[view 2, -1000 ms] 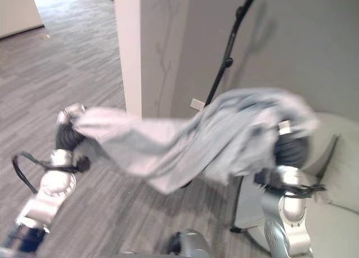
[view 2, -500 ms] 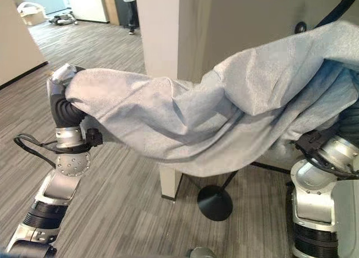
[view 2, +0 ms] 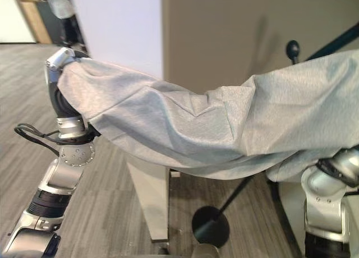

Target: Hang the clothes on the sofa on the clothes rack.

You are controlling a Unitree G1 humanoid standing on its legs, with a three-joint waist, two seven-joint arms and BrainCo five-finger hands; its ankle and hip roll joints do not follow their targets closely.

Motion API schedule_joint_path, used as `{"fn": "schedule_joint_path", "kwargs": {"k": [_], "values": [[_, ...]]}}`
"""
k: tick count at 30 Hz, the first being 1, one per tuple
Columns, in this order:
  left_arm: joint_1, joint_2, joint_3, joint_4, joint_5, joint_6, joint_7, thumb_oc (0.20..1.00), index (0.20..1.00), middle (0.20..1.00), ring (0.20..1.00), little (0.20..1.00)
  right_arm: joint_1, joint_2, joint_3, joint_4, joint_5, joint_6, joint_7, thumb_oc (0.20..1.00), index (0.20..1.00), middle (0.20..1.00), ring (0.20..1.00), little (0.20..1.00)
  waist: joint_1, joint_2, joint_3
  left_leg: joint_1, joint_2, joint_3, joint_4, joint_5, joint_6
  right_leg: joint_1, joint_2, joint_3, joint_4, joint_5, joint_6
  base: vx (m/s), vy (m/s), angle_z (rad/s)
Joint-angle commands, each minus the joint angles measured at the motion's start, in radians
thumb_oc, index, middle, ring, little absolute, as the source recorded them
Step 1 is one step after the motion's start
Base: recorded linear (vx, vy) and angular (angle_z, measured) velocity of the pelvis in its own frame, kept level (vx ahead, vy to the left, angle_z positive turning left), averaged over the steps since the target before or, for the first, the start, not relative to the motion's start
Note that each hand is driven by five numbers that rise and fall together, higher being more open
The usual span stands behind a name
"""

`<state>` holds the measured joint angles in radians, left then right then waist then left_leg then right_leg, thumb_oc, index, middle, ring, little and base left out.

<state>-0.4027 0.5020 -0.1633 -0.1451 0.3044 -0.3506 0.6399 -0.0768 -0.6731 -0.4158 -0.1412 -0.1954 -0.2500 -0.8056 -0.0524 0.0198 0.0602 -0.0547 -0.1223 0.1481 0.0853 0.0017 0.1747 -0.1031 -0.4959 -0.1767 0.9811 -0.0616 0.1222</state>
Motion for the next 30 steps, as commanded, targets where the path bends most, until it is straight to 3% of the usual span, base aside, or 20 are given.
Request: {"fn": "schedule_joint_path", "kwargs": {"k": [1, 2, 3, 4, 6, 7, 9, 10, 12, 13, 15, 17, 19, 20, 21, 23, 24, 26, 30], "values": [[-0.026, 0.051, 0.084, -0.063, 0.017, 0.002, 0.014, 0.200, 0.200, 0.200, 0.200, 0.200, -0.113, -0.021, -0.062, -0.022, 0.022, 0.030, -0.059, 0.200, 0.200, 0.200, 0.200, 0.200, 0.011, -0.049, -0.068, 0.098, 0.171, 0.009, -0.060, -0.118, -0.175, 0.131, 0.002, -0.107, -0.729, 0.253, 0.083, 0.10, -0.463, -0.05], [-0.027, 0.051, 0.083, -0.064, 0.017, 0.002, 0.014, 0.200, 0.200, 0.200, 0.200, 0.200, -0.113, -0.021, -0.063, -0.021, 0.022, 0.030, -0.059, 0.200, 0.200, 0.200, 0.200, 0.200, 0.011, -0.050, -0.069, 0.093, 0.170, 0.010, -0.058, -0.113, -0.174, 0.136, 0.004, -0.112, -0.749, 0.267, 0.081, 0.14, -0.517, -0.22], [-0.027, 0.064, 0.099, -0.059, 0.021, -0.001, 0.032, 0.200, 0.200, 0.200, 0.200, 0.200, -0.095, -0.034, -0.099, -0.007, 0.032, 0.037, -0.065, 0.200, 0.200, 0.200, 0.200, 0.200, -0.006, -0.078, -0.076, 0.080, 0.177, -0.019, -0.048, -0.119, -0.196, 0.140, 0.035, -0.024, -0.893, 0.302, 0.110, 0.10, -0.382, -0.27], [-0.027, 0.069, 0.104, -0.052, 0.024, -0.005, 0.050, 0.200, 0.200, 0.200, 0.200, 0.200, -0.076, -0.032, -0.120, 0.002, 0.041, 0.033, -0.071, 0.200, 0.200, 0.200, 0.200, 0.200, -0.008, -0.091, -0.080, 0.072, 0.188, -0.030, -0.037, -0.121, -0.207, 0.135, 0.048, 0.042, -0.930, 0.344, 0.126, 0.11, -0.517, -0.01], [-0.017, 0.081, 0.120, -0.052, 0.040, -0.002, 0.058, 0.200, 0.200, 0.200, 0.200, 0.200, -0.061, -0.045, -0.141, 0.014, 0.052, 0.031, -0.068, 0.200, 0.200, 0.200, 0.200, 0.200, -0.010, -0.109, -0.088, 0.075, 0.205, -0.036, -0.040, -0.118, -0.224, 0.145, 0.073, 0.096, -0.970, 0.342, 0.137, 0.09, -0.334, 0.54], [-0.005, 0.087, 0.129, -0.064, 0.043, -0.002, 0.054, 0.200, 0.200, 0.200, 0.200, 0.200, -0.062, -0.058, -0.147, 0.025, 0.064, 0.028, -0.068, 0.200, 0.200, 0.200, 0.200, 0.200, -0.005, -0.118, -0.091, 0.077, 0.213, -0.033, -0.047, -0.104, -0.232, 0.146, 0.086, 0.095, -0.978, 0.347, 0.140, 0.16, -0.387, 0.63], [0.061, 0.108, 0.196, -0.096, 0.044, 0.011, 0.044, 0.200, 0.200, 0.200, 0.200, 0.200, -0.070, -0.085, -0.133, 0.063, 0.113, 0.013, -0.038, 0.200, 0.200, 0.200, 0.200, 0.200, 0.018, -0.127, -0.103, 0.113, 0.284, -0.029, -0.103, -0.064, -0.276, 0.173, 0.156, 0.043, -1.026, 0.212, 0.133, 0.20, -0.486, 0.22], [0.074, 0.111, 0.211, -0.100, 0.041, 0.010, 0.047, 0.200, 0.200, 0.200, 0.200, 0.200, -0.072, -0.094, -0.134, 0.067, 0.114, 0.010, -0.037, 0.200, 0.200, 0.200, 0.200, 0.200, 0.024, -0.126, -0.102, 0.119, 0.303, -0.031, -0.116, -0.050, -0.286, 0.179, 0.174, 0.034, -1.040, 0.185, 0.126, 0.12, -0.312, 0.00], [0.091, 0.112, 0.230, -0.106, 0.036, 0.010, 0.048, 0.200, 0.200, 0.200, 0.200, 0.200, -0.077, -0.103, -0.132, 0.074, 0.121, 0.003, -0.037, 0.200, 0.200, 0.200, 0.200, 0.200, 0.025, -0.118, -0.100, 0.127, 0.331, -0.032, -0.137, -0.024, -0.302, 0.189, 0.200, 0.019, -1.059, 0.162, 0.116, 0.05, -0.248, 0.20], [0.116, 0.115, 0.253, -0.116, 0.027, 0.010, 0.051, 0.200, 0.200, 0.200, 0.200, 0.200, -0.100, -0.120, -0.118, 0.085, 0.140, -0.020, -0.041, 0.200, 0.200, 0.200, 0.200, 0.200, 0.026, -0.100, -0.099, 0.141, 0.376, -0.023, -0.168, 0.019, -0.331, 0.187, 0.243, 0.004, -1.068, 0.123, 0.102, 0.04, -0.282, 0.32], [0.133, 0.113, 0.269, -0.119, 0.024, 0.011, 0.049, 0.200, 0.200, 0.200, 0.200, 0.200, -0.107, -0.123, -0.110, 0.085, 0.148, -0.027, -0.036, 0.200, 0.200, 0.200, 0.200, 0.200, 0.030, -0.089, -0.100, 0.144, 0.400, -0.017, -0.171, 0.034, -0.344, 0.187, 0.264, 0.001, -1.068, 0.107, 0.093, 0.03, -0.240, 0.08], [0.148, 0.115, 0.295, -0.125, 0.030, 0.011, 0.043, 0.200, 0.200, 0.200, 0.200, 0.200, -0.101, -0.128, -0.097, 0.098, 0.152, -0.036, -0.034, 0.200, 0.200, 0.200, 0.200, 0.200, 0.039, -0.074, -0.098, 0.139, 0.455, -0.001, -0.172, 0.108, -0.377, 0.190, 0.315, -0.017, -1.068, 0.071, 0.076, 0.03, -0.295, -0.10], [0.146, 0.115, 0.295, -0.126, 0.039, 0.010, 0.044, 0.200, 0.200, 0.200, 0.200, 0.200, -0.096, -0.119, -0.098, 0.089, 0.161, -0.049, -0.029, 0.200, 0.200, 0.200, 0.200, 0.200, 0.038, -0.068, -0.096, 0.134, 0.477, 0.000, -0.172, 0.140, -0.388, 0.196, 0.338, -0.028, -1.068, 0.061, 0.065, 0.00, -0.190, -0.02], [0.135, 0.109, 0.287, -0.118, 0.039, 0.008, 0.049, 0.200, 0.200, 0.200, 0.200, 0.200, -0.079, -0.112, -0.105, 0.076, 0.178, -0.070, -0.031, 0.200, 0.200, 0.200, 0.200, 0.200, 0.028, -0.070, -0.086, 0.118, 0.507, 0.051, -0.165, 0.207, -0.384, 0.206, 0.349, -0.050, -1.068, 0.048, 0.057, -0.03, -0.119, 0.03], [0.131, 0.109, 0.282, -0.116, 0.040, 0.008, 0.050, 0.200, 0.200, 0.200, 0.200, 0.200, -0.073, -0.111, -0.111, 0.074, 0.179, -0.071, -0.030, 0.200, 0.200, 0.200, 0.200, 0.200, 0.025, -0.068, -0.085, 0.114, 0.511, 0.044, -0.169, 0.217, -0.387, 0.207, 0.354, -0.057, -1.068, 0.047, 0.053, -0.06, -0.146, 0.25], [0.123, 0.095, 0.271, -0.118, 0.037, 0.004, 0.058, 0.200, 0.200, 0.200, 0.200, 0.200, -0.050, -0.106, -0.123, 0.052, 0.202, -0.091, -0.018, 0.200, 0.200, 0.200, 0.200, 0.200, -0.002, -0.080, -0.074, 0.100, 0.535, 0.145, -0.157, 0.249, -0.364, 0.212, 0.363, -0.085, -1.068, 0.042, 0.037, -0.08, -0.131, 0.58], [0.129, 0.091, 0.266, -0.125, 0.037, 0.001, 0.058, 0.200, 0.200, 0.200, 0.200, 0.200, -0.042, -0.110, -0.132, 0.047, 0.219, -0.102, -0.013, 0.200, 0.200, 0.200, 0.200, 0.200, -0.004, -0.084, -0.070, 0.098, 0.534, 0.168, -0.140, 0.246, -0.360, 0.215, 0.366, -0.089, -1.068, 0.040, 0.031, -0.07, -0.129, 0.94], [0.183, 0.077, 0.282, -0.156, 0.020, -0.007, 0.048, 0.200, 0.200, 0.200, 0.200, 0.200, -0.076, -0.110, -0.105, 0.001, 0.257, -0.133, 0.045, 0.200, 0.200, 0.200, 0.200, 0.200, 0.012, -0.081, -0.059, 0.056, 0.462, 0.079, -0.031, 0.094, -0.344, 0.228, 0.341, -0.107, -1.068, 0.043, 0.021, -0.06, 0.046, 0.21], [0.209, 0.076, 0.307, -0.160, 0.007, 0.004, 0.042, 0.200, 0.200, 0.200, 0.200, 0.200, -0.070, -0.062, -0.111, -0.040, 0.262, -0.128, 0.068, 0.200, 0.200, 0.200, 0.200, 0.200, 0.017, -0.089, -0.076, 0.080, 0.421, 0.062, -0.071, 0.047, -0.335, 0.227, 0.310, -0.107, -1.068, 0.062, 0.038, 0.02, 0.139, 0.23]]}}
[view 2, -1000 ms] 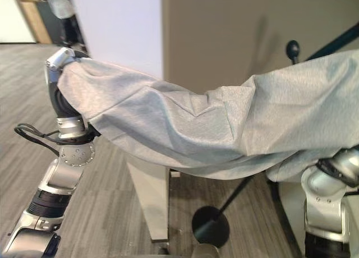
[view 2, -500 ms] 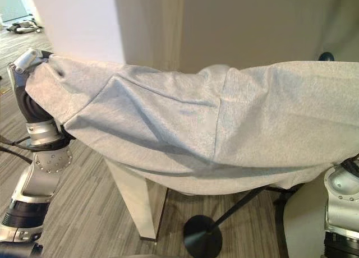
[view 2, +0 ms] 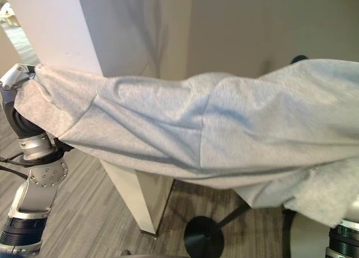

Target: Hang the clothes on the sofa on the clothes rack.

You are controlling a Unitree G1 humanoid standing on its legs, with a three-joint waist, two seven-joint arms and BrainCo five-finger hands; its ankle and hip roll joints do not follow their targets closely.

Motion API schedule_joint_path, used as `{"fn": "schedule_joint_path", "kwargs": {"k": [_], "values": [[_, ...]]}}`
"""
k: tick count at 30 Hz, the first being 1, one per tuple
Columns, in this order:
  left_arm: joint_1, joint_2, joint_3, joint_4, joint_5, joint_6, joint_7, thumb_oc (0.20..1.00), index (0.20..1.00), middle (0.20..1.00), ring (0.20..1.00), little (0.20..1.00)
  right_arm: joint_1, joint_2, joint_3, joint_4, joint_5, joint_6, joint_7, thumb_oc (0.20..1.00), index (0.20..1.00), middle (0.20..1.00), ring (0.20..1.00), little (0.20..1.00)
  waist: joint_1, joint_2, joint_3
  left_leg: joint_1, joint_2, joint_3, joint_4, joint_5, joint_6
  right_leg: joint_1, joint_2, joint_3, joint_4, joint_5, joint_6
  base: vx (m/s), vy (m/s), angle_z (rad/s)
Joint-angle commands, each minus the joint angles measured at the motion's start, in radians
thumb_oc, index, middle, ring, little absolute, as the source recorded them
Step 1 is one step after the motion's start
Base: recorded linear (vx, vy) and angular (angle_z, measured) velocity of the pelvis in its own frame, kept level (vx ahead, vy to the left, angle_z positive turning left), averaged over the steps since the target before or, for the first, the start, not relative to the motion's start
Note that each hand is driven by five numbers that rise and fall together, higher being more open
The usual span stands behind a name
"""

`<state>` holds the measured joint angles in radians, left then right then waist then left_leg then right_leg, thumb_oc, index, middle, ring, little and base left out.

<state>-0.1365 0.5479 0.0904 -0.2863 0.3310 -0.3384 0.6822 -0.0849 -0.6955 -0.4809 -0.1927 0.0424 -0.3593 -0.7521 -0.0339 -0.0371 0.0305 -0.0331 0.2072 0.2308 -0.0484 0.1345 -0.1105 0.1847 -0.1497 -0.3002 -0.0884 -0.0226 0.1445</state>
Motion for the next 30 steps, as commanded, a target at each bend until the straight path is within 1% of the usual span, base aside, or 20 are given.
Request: {"fn": "schedule_joint_path", "kwargs": {"k": [1, 2, 3, 5, 8, 11, 12, 13, 17, 19, 20, 22, 25, 27, 28, 29, 30], "values": [[-0.058, 0.034, 0.059, -0.020, -0.022, -0.006, -0.006, 0.200, 0.200, 0.200, 0.200, 0.200, -0.063, -0.037, -0.051, 0.013, 0.022, -0.016, 0.013, 0.200, 0.200, 0.200, 0.200, 0.200, 0.000, -0.032, -0.050, 0.067, 0.078, -0.027, 0.046, -0.092, -0.046, -0.063, -0.046, 0.017, 0.001, 0.031, 0.021, 0.00, 0.116, 0.05], [-0.060, 0.038, 0.065, -0.023, -0.026, -0.004, -0.010, 0.200, 0.200, 0.200, 0.200, 0.200, -0.068, -0.035, -0.055, 0.026, 0.028, -0.010, 0.006, 0.200, 0.200, 0.200, 0.200, 0.200, -0.001, -0.031, -0.056, 0.079, 0.063, -0.026, 0.022, -0.095, -0.041, -0.068, -0.058, 0.020, 0.001, 0.041, 0.029, 0.00, 0.114, 0.08], [-0.059, 0.038, 0.065, -0.024, -0.027, -0.003, -0.011, 0.200, 0.200, 0.200, 0.200, 0.200, -0.069, -0.035, -0.055, 0.027, 0.028, -0.009, 0.006, 0.200, 0.200, 0.200, 0.200, 0.200, -0.001, -0.032, -0.057, 0.080, 0.061, -0.024, 0.018, -0.094, -0.040, -0.069, -0.060, 0.021, 0.001, 0.041, 0.030, 0.00, 0.124, 0.07], [-0.070, 0.037, 0.063, -0.027, -0.039, 0.001, -0.021, 0.200, 0.200, 0.200, 0.200, 0.200, -0.071, -0.020, -0.064, 0.038, 0.040, 0.004, -0.002, 0.200, 0.200, 0.200, 0.200, 0.200, -0.006, -0.028, -0.066, 0.098, 0.044, -0.018, -0.014, -0.095, -0.033, -0.078, -0.073, 0.027, 0.001, 0.052, 0.040, 0.00, 0.100, 0.02], [-0.087, 0.050, 0.052, -0.027, -0.026, 0.009, -0.049, 0.200, 0.200, 0.200, 0.200, 0.200, -0.059, -0.019, -0.083, 0.066, 0.040, 0.031, -0.011, 0.200, 0.200, 0.200, 0.200, 0.200, -0.023, -0.025, -0.077, 0.122, 0.029, -0.001, -0.036, -0.103, -0.024, -0.085, -0.081, 0.045, 0.001, 0.060, 0.048, 0.02, 0.067, -0.04], [-0.105, 0.057, 0.043, -0.024, -0.021, 0.016, -0.063, 0.200, 0.200, 0.200, 0.200, 0.200, -0.059, -0.025, -0.099, 0.085, 0.048, 0.038, -0.021, 0.200, 0.200, 0.200, 0.200, 0.200, -0.029, -0.023, -0.082, 0.133, 0.024, 0.008, -0.038, -0.109, -0.022, -0.088, -0.085, 0.054, 0.001, 0.062, 0.051, 0.00, 0.031, -0.11], [-0.121, 0.059, 0.037, -0.019, -0.022, 0.017, -0.070, 0.200, 0.200, 0.200, 0.200, 0.200, -0.065, -0.036, -0.104, 0.101, 0.054, 0.038, -0.026, 0.200, 0.200, 0.200, 0.200, 0.200, -0.030, -0.023, -0.083, 0.139, 0.023, 0.014, -0.039, -0.112, -0.021, -0.089, -0.085, 0.060, 0.001, 0.062, 0.051, 0.00, 0.011, -0.11], [-0.145, 0.068, 0.029, -0.013, -0.014, 0.026, -0.079, 0.200, 0.200, 0.200, 0.200, 0.200, -0.069, -0.053, -0.110, 0.114, 0.062, 0.042, -0.030, 0.200, 0.200, 0.200, 0.200, 0.200, -0.042, -0.022, -0.089, 0.146, 0.024, 0.018, -0.039, -0.115, -0.021, -0.091, -0.084, 0.068, 0.001, 0.063, 0.053, 0.00, 0.000, -0.12], [-0.191, 0.073, 0.017, 0.005, -0.007, 0.043, -0.088, 0.200, 0.200, 0.200, 0.200, 0.200, -0.087, -0.095, -0.119, 0.123, 0.061, 0.046, -0.030, 0.200, 0.200, 0.200, 0.200, 0.200, -0.048, -0.019, -0.088, 0.155, 0.030, 0.029, -0.039, -0.116, -0.023, -0.095, -0.079, 0.080, 0.001, 0.062, 0.053, 0.00, -0.011, -0.20], [-0.196, 0.062, 0.029, -0.011, -0.013, 0.063, -0.103, 0.200, 0.200, 0.200, 0.200, 0.200, -0.092, -0.108, -0.145, 0.117, 0.067, 0.045, -0.038, 0.200, 0.200, 0.200, 0.200, 0.200, -0.051, -0.015, -0.091, 0.158, 0.036, 0.034, -0.039, -0.114, -0.026, -0.096, -0.074, 0.087, 0.001, 0.056, 0.052, -0.01, -0.018, -0.11], [-0.202, 0.057, 0.039, -0.048, -0.025, 0.075, -0.125, 0.200, 0.200, 0.200, 0.200, 0.200, -0.104, -0.119, -0.168, 0.116, 0.085, 0.043, -0.053, 0.200, 0.200, 0.200, 0.200, 0.200, -0.054, -0.012, -0.097, 0.159, 0.041, 0.036, -0.039, -0.112, -0.027, -0.096, -0.068, 0.089, 0.001, 0.051, 0.051, 0.00, 0.000, 0.00], [-0.208, 0.056, 0.042, -0.062, -0.028, 0.082, -0.134, 0.200, 0.200, 0.200, 0.200, 0.200, -0.113, -0.124, -0.170, 0.116, 0.094, 0.041, -0.056, 0.200, 0.200, 0.200, 0.200, 0.200, -0.053, -0.009, -0.096, 0.158, 0.042, 0.036, -0.039, -0.112, -0.028, -0.097, -0.066, 0.090, 0.001, 0.051, 0.050, 0.00, 0.000, 0.00], [-0.258, 0.063, 0.039, -0.094, -0.035, 0.089, -0.124, 0.200, 0.200, 0.200, 0.200, 0.200, -0.165, -0.123, -0.148, 0.105, 0.160, 0.002, -0.057, 0.200, 0.200, 0.200, 0.200, 0.200, -0.052, -0.006, -0.100, 0.158, 0.043, 0.035, -0.039, -0.113, -0.030, -0.098, -0.063, 0.089, 0.001, 0.050, 0.051, -0.03, 0.008, -0.01], [-0.297, 0.057, 0.011, -0.100, -0.049, 0.082, -0.120, 0.200, 0.200, 0.200, 0.200, 0.200, -0.169, -0.129, -0.143, 0.107, 0.174, -0.002, -0.053, 0.200, 0.200, 0.200, 0.200, 0.200, -0.055, -0.009, -0.088, 0.139, 0.047, 0.037, -0.039, -0.103, -0.037, -0.094, -0.066, 0.076, 0.001, 0.057, 0.053, -0.08, 0.046, 0.04], [-0.311, 0.056, -0.015, -0.097, -0.055, 0.073, -0.118, 0.200, 0.200, 0.200, 0.200, 0.200, -0.166, -0.135, -0.146, 0.104, 0.180, -0.009, -0.051, 0.200, 0.200, 0.200, 0.200, 0.200, -0.061, -0.012, -0.079, 0.130, 0.045, 0.028, -0.030, -0.096, -0.036, -0.090, -0.068, 0.067, 0.004, 0.063, 0.051, -0.20, 0.038, 0.13], [-0.329, 0.074, -0.040, -0.081, -0.072, 0.065, -0.100, 0.200, 0.200, 0.200, 0.200, 0.200, -0.193, -0.157, -0.114, 0.106, 0.191, -0.022, -0.046, 0.200, 0.200, 0.200, 0.200, 0.200, -0.049, -0.030, -0.030, 0.061, 0.037, -0.034, 0.148, -0.155, -0.036, -0.110, -0.084, 0.085, 0.055, 0.055, 0.040, -0.25, 0.048, 0.15], [-0.342, 0.077, -0.053, -0.071, -0.085, 0.063, -0.086, 0.200, 0.200, 0.200, 0.200, 0.200, -0.205, -0.162, -0.097, 0.106, 0.197, -0.025, -0.036, 0.200, 0.200, 0.200, 0.200, 0.200, -0.039, -0.035, 0.001, 0.013, 0.024, -0.107, 0.240, -0.181, -0.044, -0.136, -0.093, 0.093, 0.093, 0.055, 0.036, -0.30, 0.098, 0.12]]}}
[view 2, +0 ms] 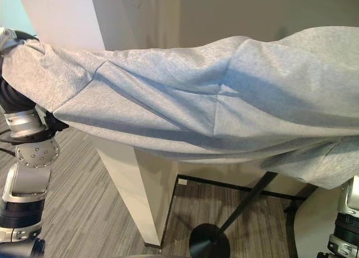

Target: Hang the clothes on the sofa on the clothes rack.

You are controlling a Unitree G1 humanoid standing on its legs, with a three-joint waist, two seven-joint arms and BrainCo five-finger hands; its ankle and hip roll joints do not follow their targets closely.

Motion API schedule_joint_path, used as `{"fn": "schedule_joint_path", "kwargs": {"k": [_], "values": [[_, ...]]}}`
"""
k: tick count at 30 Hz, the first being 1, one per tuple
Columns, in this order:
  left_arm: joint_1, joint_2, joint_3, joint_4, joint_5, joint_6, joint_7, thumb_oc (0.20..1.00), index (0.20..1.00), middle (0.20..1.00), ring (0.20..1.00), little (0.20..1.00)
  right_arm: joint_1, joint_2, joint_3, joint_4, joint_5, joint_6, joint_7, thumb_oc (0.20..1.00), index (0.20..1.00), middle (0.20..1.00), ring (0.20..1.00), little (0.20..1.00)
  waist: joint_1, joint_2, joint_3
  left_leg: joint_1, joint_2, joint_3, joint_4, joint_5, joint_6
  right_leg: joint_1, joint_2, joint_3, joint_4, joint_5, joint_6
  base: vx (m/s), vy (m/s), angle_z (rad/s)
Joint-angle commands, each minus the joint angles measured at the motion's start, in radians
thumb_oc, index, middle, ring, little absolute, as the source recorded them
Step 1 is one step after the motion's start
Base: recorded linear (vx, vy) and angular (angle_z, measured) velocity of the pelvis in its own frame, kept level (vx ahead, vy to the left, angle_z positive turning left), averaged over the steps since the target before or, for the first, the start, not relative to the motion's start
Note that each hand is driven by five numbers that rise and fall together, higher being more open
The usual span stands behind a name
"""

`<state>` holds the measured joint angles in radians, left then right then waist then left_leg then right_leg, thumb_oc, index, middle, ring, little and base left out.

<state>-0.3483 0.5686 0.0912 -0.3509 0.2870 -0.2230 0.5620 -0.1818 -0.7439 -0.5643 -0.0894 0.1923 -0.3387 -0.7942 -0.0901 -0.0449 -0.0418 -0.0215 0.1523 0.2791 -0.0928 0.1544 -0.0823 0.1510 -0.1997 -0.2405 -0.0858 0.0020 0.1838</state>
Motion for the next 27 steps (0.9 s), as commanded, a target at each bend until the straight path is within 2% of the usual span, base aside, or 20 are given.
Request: {"fn": "schedule_joint_path", "kwargs": {"k": [1, 2, 3, 4, 6, 7, 8, 10, 11, 13, 14, 16, 18, 19, 20, 23, 25, 27], "values": [[-0.137, 0.052, -0.062, 0.002, -0.044, -0.052, 0.037, 0.200, 0.200, 0.200, 0.200, 0.200, -0.113, -0.107, 0.001, 0.005, 0.053, -0.047, 0.015, 0.200, 0.200, 0.200, 0.200, 0.200, 0.022, -0.026, 0.088, -0.021, 0.057, -0.202, 0.304, -0.245, -0.074, -0.120, -0.054, 0.029, 0.104, 0.033, -0.001, -0.21, 0.240, -0.02], [-0.126, 0.042, -0.059, 0.006, -0.049, -0.054, 0.035, 0.200, 0.200, 0.200, 0.200, 0.200, -0.115, -0.074, 0.024, -0.003, 0.055, -0.035, 0.044, 0.200, 0.200, 0.200, 0.200, 0.200, 0.012, -0.015, 0.076, -0.006, 0.021, -0.219, 0.266, -0.293, -0.035, -0.146, -0.081, 0.018, 0.104, 0.085, 0.020, -0.18, 0.327, -0.17], [-0.108, 0.041, -0.053, 0.014, -0.049, -0.055, 0.029, 0.200, 0.200, 0.200, 0.200, 0.200, -0.113, -0.047, 0.044, -0.021, 0.047, -0.023, 0.062, 0.200, 0.200, 0.200, 0.200, 0.200, 0.010, -0.015, 0.071, 0.004, -0.011, -0.209, 0.243, -0.292, -0.016, -0.166, -0.112, 0.024, 0.096, 0.157, 0.042, -0.06, 0.271, -0.21], [-0.106, 0.042, -0.052, 0.015, -0.050, -0.055, 0.029, 0.200, 0.200, 0.200, 0.200, 0.200, -0.113, -0.044, 0.046, -0.023, 0.046, -0.021, 0.063, 0.200, 0.200, 0.200, 0.200, 0.200, 0.013, -0.016, 0.065, 0.011, -0.012, -0.204, 0.235, -0.302, -0.014, -0.163, -0.113, 0.030, 0.088, 0.153, 0.049, -0.05, 0.230, -0.08], [-0.081, 0.046, -0.042, 0.011, -0.033, -0.057, 0.016, 0.200, 0.200, 0.200, 0.200, 0.200, -0.106, -0.006, 0.070, -0.033, 0.030, 0.006, 0.081, 0.200, 0.200, 0.200, 0.200, 0.200, 0.020, -0.021, 0.063, 0.032, -0.056, -0.155, 0.203, -0.298, 0.005, -0.194, -0.148, 0.047, 0.063, 0.230, 0.077, -0.17, 0.249, -0.46], [-0.049, 0.054, -0.026, 0.008, -0.029, -0.060, 0.007, 0.200, 0.200, 0.200, 0.200, 0.200, -0.098, 0.014, 0.087, -0.037, 0.021, 0.018, 0.098, 0.200, 0.200, 0.200, 0.200, 0.200, 0.048, -0.008, 0.083, 0.026, -0.072, -0.123, 0.197, -0.288, 0.029, -0.212, -0.171, -0.004, 0.069, 0.223, 0.072, -0.26, 0.215, -0.78], [-0.044, 0.054, -0.022, 0.005, -0.030, -0.060, 0.005, 0.200, 0.200, 0.200, 0.200, 0.200, -0.097, 0.015, 0.087, -0.040, 0.020, 0.019, 0.099, 0.200, 0.200, 0.200, 0.200, 0.200, 0.049, -0.009, 0.082, 0.028, -0.074, -0.121, 0.196, -0.288, 0.031, -0.214, -0.173, -0.001, 0.073, 0.220, 0.072, -0.26, 0.192, -0.76], [-0.013, 0.051, -0.009, -0.008, -0.029, -0.058, -0.009, 0.200, 0.200, 0.200, 0.200, 0.200, -0.088, 0.031, 0.092, -0.055, 0.009, 0.028, 0.116, 0.200, 0.200, 0.200, 0.200, 0.200, 0.068, 0.008, 0.091, 0.017, -0.083, -0.095, 0.188, -0.273, 0.049, -0.186, -0.182, -0.057, 0.141, 0.159, 0.046, -0.21, 0.169, -0.78], [0.008, 0.047, -0.002, -0.014, -0.033, -0.060, -0.027, 0.200, 0.200, 0.200, 0.200, 0.200, -0.088, 0.034, 0.099, -0.067, -0.018, 0.045, 0.134, 0.200, 0.200, 0.200, 0.200, 0.200, 0.087, 0.022, 0.086, 0.006, -0.088, -0.078, 0.171, -0.250, 0.065, -0.135, -0.178, -0.099, 0.232, 0.105, 0.024, -0.30, 0.199, -0.44], [0.021, 0.042, 0.004, -0.020, -0.039, -0.062, -0.034, 0.200, 0.200, 0.200, 0.200, 0.200, -0.089, 0.033, 0.104, -0.071, -0.032, 0.054, 0.140, 0.200, 0.200, 0.200, 0.200, 0.200, 0.094, 0.023, 0.080, 0.003, -0.095, -0.068, 0.157, -0.229, 0.071, -0.117, -0.180, -0.118, 0.277, 0.089, 0.017, -0.18, 0.101, 0.07], [0.037, 0.042, 0.010, -0.024, -0.043, -0.060, -0.039, 0.200, 0.200, 0.200, 0.200, 0.200, -0.096, 0.031, 0.111, -0.072, -0.047, 0.063, 0.145, 0.200, 0.200, 0.200, 0.200, 0.200, 0.108, 0.024, 0.068, 0.004, -0.103, -0.061, 0.138, -0.222, 0.076, -0.088, -0.174, -0.130, 0.312, 0.064, 0.016, -0.09, 0.034, 0.04], [0.065, 0.047, 0.024, -0.032, -0.043, -0.060, -0.041, 0.200, 0.200, 0.200, 0.200, 0.200, -0.109, 0.035, 0.123, -0.069, -0.068, 0.071, 0.146, 0.200, 0.200, 0.200, 0.200, 0.200, 0.140, 0.012, 0.045, -0.010, -0.121, -0.046, 0.117, -0.198, 0.084, -0.031, -0.159, -0.146, 0.353, 0.054, 0.019, -0.17, -0.002, -0.05], [0.081, 0.050, 0.038, -0.034, -0.038, -0.056, -0.039, 0.200, 0.200, 0.200, 0.200, 0.200, -0.106, 0.050, 0.128, -0.070, -0.087, 0.076, 0.140, 0.200, 0.200, 0.200, 0.200, 0.200, 0.168, -0.013, 0.019, -0.022, -0.137, -0.034, 0.103, -0.179, 0.080, 0.027, -0.139, -0.143, 0.324, 0.047, 0.025, -0.18, -0.124, -0.17], [0.073, 0.052, 0.046, -0.029, -0.025, -0.051, -0.030, 0.200, 0.200, 0.200, 0.200, 0.200, -0.101, 0.061, 0.128, -0.074, -0.100, 0.074, 0.127, 0.200, 0.200, 0.200, 0.200, 0.200, 0.190, -0.042, -0.001, -0.053, -0.139, -0.015, 0.107, -0.156, 0.068, 0.087, -0.124, -0.149, 0.274, 0.051, 0.033, -0.24, -0.227, -0.28], [0.068, 0.062, 0.051, -0.029, -0.016, -0.050, -0.023, 0.200, 0.200, 0.200, 0.200, 0.200, -0.100, 0.062, 0.128, -0.081, -0.105, 0.070, 0.121, 0.200, 0.200, 0.200, 0.200, 0.200, 0.197, -0.054, 0.003, -0.060, -0.132, -0.012, 0.111, -0.147, 0.059, 0.085, -0.116, -0.156, 0.254, 0.033, 0.027, -0.26, -0.244, -0.47], [0.092, 0.080, 0.108, -0.006, 0.016, -0.037, 0.001, 0.200, 0.200, 0.200, 0.200, 0.200, -0.112, 0.069, 0.134, -0.116, -0.124, 0.063, 0.117, 0.200, 0.200, 0.200, 0.200, 0.200, 0.205, -0.058, -0.009, -0.072, -0.084, 0.004, 0.112, -0.115, 0.027, 0.115, -0.075, -0.174, 0.136, -0.060, 0.002, -0.21, -0.259, -0.21], [0.099, 0.106, 0.135, 0.016, 0.029, -0.035, 0.001, 0.200, 0.200, 0.200, 0.200, 0.200, -0.136, 0.064, 0.160, -0.110, -0.129, 0.054, 0.116, 0.200, 0.200, 0.200, 0.200, 0.200, 0.214, -0.060, -0.008, -0.084, -0.043, 0.013, 0.110, -0.072, -0.001, 0.134, -0.029, -0.167, 0.049, -0.098, -0.016, -0.25, -0.275, -0.29], [0.091, 0.126, 0.142, 0.045, 0.050, -0.032, 0.003, 0.200, 0.200, 0.200, 0.200, 0.200, -0.146, 0.063, 0.180, -0.096, -0.115, 0.049, 0.120, 0.200, 0.200, 0.200, 0.200, 0.200, 0.217, -0.057, 0.003, -0.094, -0.007, 0.017, 0.101, -0.029, -0.029, 0.138, 0.014, -0.157, 0.001, -0.111, -0.038, -0.22, -0.229, -0.46]]}}
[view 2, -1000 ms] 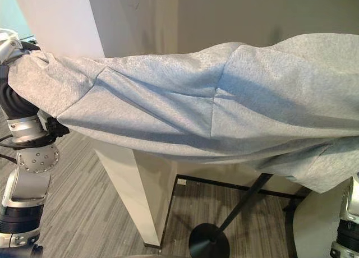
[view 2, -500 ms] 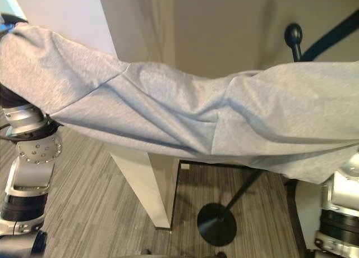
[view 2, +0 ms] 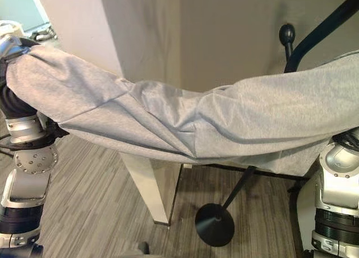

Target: Hang the clothes on the sofa on the clothes rack.

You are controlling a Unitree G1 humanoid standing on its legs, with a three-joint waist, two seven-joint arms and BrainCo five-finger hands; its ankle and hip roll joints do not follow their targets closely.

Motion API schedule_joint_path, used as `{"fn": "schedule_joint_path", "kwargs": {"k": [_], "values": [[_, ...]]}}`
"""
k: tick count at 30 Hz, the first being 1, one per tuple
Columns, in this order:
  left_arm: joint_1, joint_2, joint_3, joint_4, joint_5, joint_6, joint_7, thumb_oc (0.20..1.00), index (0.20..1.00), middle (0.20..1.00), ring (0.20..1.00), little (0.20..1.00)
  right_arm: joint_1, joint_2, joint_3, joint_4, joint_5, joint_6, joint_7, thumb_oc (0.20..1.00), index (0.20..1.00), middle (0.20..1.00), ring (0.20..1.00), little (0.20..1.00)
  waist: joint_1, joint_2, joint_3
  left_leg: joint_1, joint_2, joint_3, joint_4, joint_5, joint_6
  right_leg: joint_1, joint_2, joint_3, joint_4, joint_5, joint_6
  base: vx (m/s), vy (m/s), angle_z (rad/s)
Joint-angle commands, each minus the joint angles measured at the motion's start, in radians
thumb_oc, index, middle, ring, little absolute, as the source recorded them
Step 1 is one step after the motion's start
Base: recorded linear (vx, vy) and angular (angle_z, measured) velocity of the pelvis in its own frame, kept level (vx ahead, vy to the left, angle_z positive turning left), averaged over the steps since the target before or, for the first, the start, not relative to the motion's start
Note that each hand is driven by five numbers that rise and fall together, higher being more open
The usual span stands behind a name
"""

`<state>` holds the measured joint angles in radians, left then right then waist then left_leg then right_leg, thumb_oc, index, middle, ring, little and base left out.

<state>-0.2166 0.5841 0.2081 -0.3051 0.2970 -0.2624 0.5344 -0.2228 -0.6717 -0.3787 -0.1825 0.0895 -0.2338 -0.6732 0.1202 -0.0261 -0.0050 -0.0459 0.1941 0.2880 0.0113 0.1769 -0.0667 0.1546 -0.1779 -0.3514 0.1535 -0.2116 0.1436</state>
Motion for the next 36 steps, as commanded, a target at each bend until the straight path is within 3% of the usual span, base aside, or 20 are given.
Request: {"fn": "schedule_joint_path", "kwargs": {"k": [1, 5, 8, 10, 11, 13, 14, 15, 16, 17, 21, 29, 34, 36], "values": [[-0.044, 0.117, 0.028, 0.013, 0.047, 0.006, 0.033, 0.200, 0.200, 0.200, 0.200, 0.200, -0.106, -0.010, -0.002, 0.001, -0.002, -0.063, 0.000, 0.200, 0.200, 0.200, 0.200, 0.200, 0.007, -0.073, -0.026, -0.073, -0.032, 0.001, -0.009, -0.027, -0.060, 0.131, 0.012, -0.038, -0.241, 0.095, -0.009, -0.21, -0.197, -0.31], [-0.062, 0.138, 0.008, 0.065, 0.066, 0.014, 0.039, 0.200, 0.200, 0.200, 0.200, 0.200, -0.106, -0.045, 0.041, 0.051, 0.037, -0.081, 0.026, 0.200, 0.200, 0.200, 0.200, 0.200, -0.007, -0.049, 0.005, -0.070, 0.039, -0.030, -0.089, 0.068, -0.093, 0.111, 0.100, -0.016, -0.241, 0.077, -0.044, -0.27, -0.221, -0.01], [-0.072, 0.124, -0.002, 0.081, 0.071, 0.010, 0.047, 0.200, 0.200, 0.200, 0.200, 0.200, -0.091, -0.047, 0.051, 0.054, 0.027, -0.081, 0.035, 0.200, 0.200, 0.200, 0.200, 0.200, -0.005, -0.051, 0.033, -0.089, 0.046, -0.041, -0.066, 0.079, -0.106, 0.108, 0.107, -0.021, -0.241, 0.086, -0.056, -0.17, -0.124, 0.09], [-0.067, 0.111, -0.007, 0.075, 0.076, 0.004, 0.048, 0.200, 0.200, 0.200, 0.200, 0.200, -0.089, -0.044, 0.059, 0.052, 0.032, -0.090, 0.047, 0.200, 0.200, 0.200, 0.200, 0.200, 0.000, -0.067, 0.050, -0.094, 0.017, -0.076, 0.023, 0.018, -0.087, 0.093, 0.094, -0.019, -0.241, 0.106, -0.066, -0.20, -0.116, 0.14], [-0.051, 0.100, -0.015, 0.066, 0.079, -0.005, 0.044, 0.200, 0.200, 0.200, 0.200, 0.200, -0.092, -0.050, 0.065, 0.062, 0.039, -0.095, 0.057, 0.200, 0.200, 0.200, 0.200, 0.200, -0.006, -0.083, 0.052, -0.094, -0.015, -0.110, 0.129, -0.093, -0.055, 0.081, 0.074, -0.030, -0.240, 0.120, -0.071, -0.16, -0.101, 0.18], [-0.040, 0.094, -0.015, 0.061, 0.077, -0.005, 0.042, 0.200, 0.200, 0.200, 0.200, 0.200, -0.092, -0.055, 0.066, 0.068, 0.040, -0.095, 0.062, 0.200, 0.200, 0.200, 0.200, 0.200, -0.011, -0.089, 0.051, -0.102, -0.029, -0.124, 0.212, -0.148, -0.041, 0.079, 0.066, -0.037, -0.238, 0.123, -0.074, -0.09, -0.036, 0.15], [-0.030, 0.074, -0.017, 0.056, 0.073, -0.008, 0.034, 0.200, 0.200, 0.200, 0.200, 0.200, -0.090, -0.057, 0.056, 0.063, 0.009, -0.082, 0.074, 0.200, 0.200, 0.200, 0.200, 0.200, -0.014, -0.100, 0.054, -0.139, -0.085, -0.152, 0.396, -0.258, -0.010, 0.061, 0.058, -0.042, -0.203, 0.112, -0.094, -0.07, -0.007, 0.39], [-0.030, 0.073, -0.017, 0.056, 0.073, -0.008, 0.034, 0.200, 0.200, 0.200, 0.200, 0.200, -0.090, -0.057, 0.055, 0.062, 0.009, -0.081, 0.074, 0.200, 0.200, 0.200, 0.200, 0.200, -0.015, -0.098, 0.053, -0.143, -0.084, -0.154, 0.401, -0.261, -0.010, 0.060, 0.059, -0.043, -0.202, 0.111, -0.094, -0.05, 0.019, 0.26], [-0.022, 0.065, -0.020, 0.044, 0.068, -0.011, 0.028, 0.200, 0.200, 0.200, 0.200, 0.200, -0.086, -0.059, 0.053, 0.049, 0.004, -0.089, 0.078, 0.200, 0.200, 0.200, 0.200, 0.200, -0.021, -0.090, 0.045, -0.108, -0.111, -0.154, 0.339, -0.298, 0.010, 0.049, 0.063, -0.043, -0.189, 0.109, -0.086, 0.07, 0.178, 0.27], [-0.008, 0.060, 0.001, 0.043, 0.097, 0.000, 0.046, 0.200, 0.200, 0.200, 0.200, 0.200, -0.088, -0.050, 0.020, 0.027, -0.021, -0.092, 0.068, 0.200, 0.200, 0.200, 0.200, 0.200, -0.031, -0.058, 0.012, -0.013, -0.160, -0.161, 0.193, -0.311, 0.032, 0.024, 0.067, -0.050, -0.161, 0.105, -0.077, 0.09, 0.223, -0.07], [-0.019, 0.108, 0.013, 0.043, 0.116, 0.009, 0.048, 0.200, 0.200, 0.200, 0.200, 0.200, -0.131, -0.095, -0.011, 0.041, -0.048, -0.075, 0.026, 0.200, 0.200, 0.200, 0.200, 0.200, -0.040, -0.053, -0.025, 0.058, -0.194, -0.153, 0.039, -0.260, 0.037, 0.016, 0.041, -0.056, -0.138, 0.104, -0.056, 0.08, 0.118, 0.13], [-0.030, 0.176, 0.061, 0.039, 0.140, 0.026, 0.051, 0.200, 0.200, 0.200, 0.200, 0.200, -0.190, -0.139, 0.006, 0.072, -0.055, -0.053, 0.019, 0.200, 0.200, 0.200, 0.200, 0.200, -0.037, -0.036, -0.030, 0.119, -0.206, -0.149, -0.041, -0.243, 0.056, -0.015, 0.025, -0.046, -0.052, 0.103, -0.034, 0.02, 0.057, -0.07], [-0.024, 0.269, 0.119, 0.034, 0.172, 0.038, 0.055, 0.200, 0.200, 0.200, 0.200, 0.200, -0.336, -0.239, 0.051, 0.060, -0.112, -0.012, 0.010, 0.200, 0.200, 0.200, 0.200, 0.200, -0.028, -0.019, 0.014, 0.170, -0.218, -0.126, -0.061, -0.251, 0.106, -0.139, -0.061, -0.051, 0.278, 0.202, 0.058, -0.01, 0.095, -0.12], [-0.018, 0.285, 0.132, 0.033, 0.174, 0.037, 0.052, 0.200, 0.200, 0.200, 0.200, 0.200, -0.362, -0.261, 0.056, 0.066, -0.115, -0.009, 0.008, 0.200, 0.200, 0.200, 0.200, 0.200, -0.024, -0.019, 0.013, 0.173, -0.220, -0.122, -0.064, -0.252, 0.108, -0.146, -0.079, -0.053, 0.292, 0.210, 0.063, 0.01, -0.013, -0.07]]}}
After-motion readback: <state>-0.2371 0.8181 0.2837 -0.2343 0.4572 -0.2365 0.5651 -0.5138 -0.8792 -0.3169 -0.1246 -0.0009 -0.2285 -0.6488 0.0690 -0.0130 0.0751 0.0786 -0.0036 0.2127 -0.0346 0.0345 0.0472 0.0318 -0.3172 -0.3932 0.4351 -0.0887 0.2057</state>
